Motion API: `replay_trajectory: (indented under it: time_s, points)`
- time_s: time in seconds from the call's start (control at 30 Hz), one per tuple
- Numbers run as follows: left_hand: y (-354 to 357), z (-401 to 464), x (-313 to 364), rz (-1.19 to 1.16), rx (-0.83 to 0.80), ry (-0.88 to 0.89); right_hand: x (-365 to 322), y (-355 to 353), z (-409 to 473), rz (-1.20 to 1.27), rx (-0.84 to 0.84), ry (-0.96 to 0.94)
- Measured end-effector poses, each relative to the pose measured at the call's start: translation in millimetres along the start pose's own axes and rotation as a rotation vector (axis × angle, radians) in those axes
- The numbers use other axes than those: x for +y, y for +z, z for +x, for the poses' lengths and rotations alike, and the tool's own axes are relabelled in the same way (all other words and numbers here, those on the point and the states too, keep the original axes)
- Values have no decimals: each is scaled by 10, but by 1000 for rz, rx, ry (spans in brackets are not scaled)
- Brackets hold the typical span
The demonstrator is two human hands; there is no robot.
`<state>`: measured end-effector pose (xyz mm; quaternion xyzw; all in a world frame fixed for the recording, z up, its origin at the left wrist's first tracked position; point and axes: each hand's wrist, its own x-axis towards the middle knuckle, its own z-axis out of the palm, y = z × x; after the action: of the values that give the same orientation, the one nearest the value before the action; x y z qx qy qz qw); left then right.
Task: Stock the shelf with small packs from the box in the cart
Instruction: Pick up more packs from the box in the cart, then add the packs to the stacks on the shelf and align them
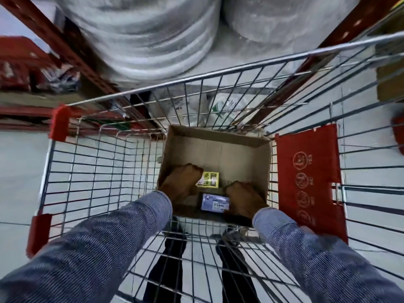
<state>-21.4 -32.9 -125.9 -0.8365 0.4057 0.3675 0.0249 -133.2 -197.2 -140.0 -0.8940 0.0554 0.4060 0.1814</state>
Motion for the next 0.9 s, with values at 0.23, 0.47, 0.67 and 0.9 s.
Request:
replay_trajectory:
  time_s: [0.23, 0.47, 0.67, 0.9]
  points:
    - [-355, -197, -39, -174, 271, -124, -26, -285, -151, -76, 121, -49]
    - [-1445, -1115, 72, -157, 530, -167, -328, -1417, -753, -212, 250, -101]
    - [-2563, -2153, 223, -105, 743, -159, -814, -2501, -1612, -330, 482, -183]
    - [-3637, -3405, 523, 92, 1056, -224, -1403, -3689, -2893, -440, 751, -274]
